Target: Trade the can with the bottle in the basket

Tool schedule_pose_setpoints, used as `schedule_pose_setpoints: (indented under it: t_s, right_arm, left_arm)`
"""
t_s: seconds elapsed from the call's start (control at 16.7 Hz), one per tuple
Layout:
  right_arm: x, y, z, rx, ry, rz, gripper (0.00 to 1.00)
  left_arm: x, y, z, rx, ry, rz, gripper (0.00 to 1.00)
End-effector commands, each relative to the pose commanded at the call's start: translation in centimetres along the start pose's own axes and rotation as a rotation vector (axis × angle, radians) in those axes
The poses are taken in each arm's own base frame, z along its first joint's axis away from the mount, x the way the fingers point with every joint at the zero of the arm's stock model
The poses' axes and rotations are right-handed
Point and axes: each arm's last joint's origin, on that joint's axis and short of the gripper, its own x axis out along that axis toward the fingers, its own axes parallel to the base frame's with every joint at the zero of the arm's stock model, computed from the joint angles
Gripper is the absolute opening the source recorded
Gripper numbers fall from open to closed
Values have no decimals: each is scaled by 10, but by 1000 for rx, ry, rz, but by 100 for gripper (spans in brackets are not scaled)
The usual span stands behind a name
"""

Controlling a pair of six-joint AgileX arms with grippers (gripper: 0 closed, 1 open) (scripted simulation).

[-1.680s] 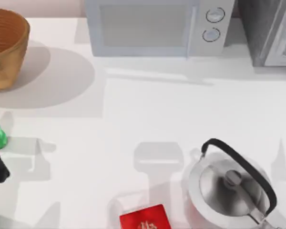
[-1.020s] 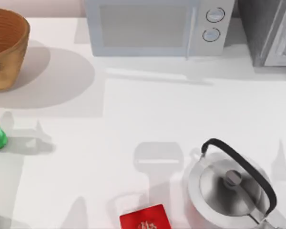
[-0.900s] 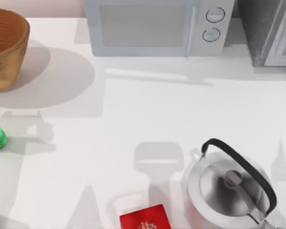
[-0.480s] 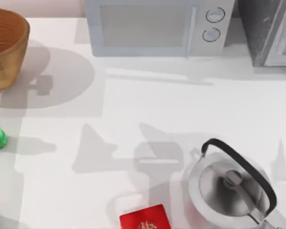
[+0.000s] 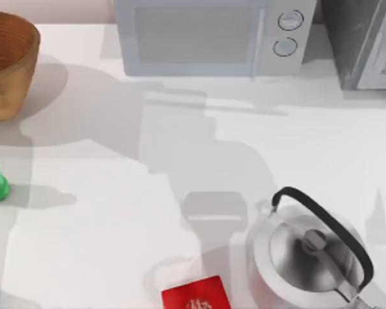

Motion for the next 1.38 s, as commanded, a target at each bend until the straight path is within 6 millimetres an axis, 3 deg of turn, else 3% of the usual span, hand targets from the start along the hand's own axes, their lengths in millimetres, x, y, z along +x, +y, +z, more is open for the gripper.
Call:
schedule_pose_setpoints:
  t_s: [0.18, 0.36, 0.9, 1.26, 1.38]
  right_arm:
    - [0, 0, 0, 0, 0, 0, 100]
    - [0, 0, 0, 0, 0, 0, 100]
    - [0, 0, 0, 0, 0, 0, 100]
    - [0, 0, 0, 0, 0, 0, 100]
    - [0, 0, 0, 0, 0, 0, 100]
  left_arm:
    - [49, 16, 11, -1, 116, -16, 100]
    - [80, 27, 13, -1, 186, -28, 100]
    - [94, 27, 12, 0, 206, -31, 100]
    - [141, 28, 2, -1, 204, -30, 100]
    - [147, 28, 0, -1, 205, -31, 100]
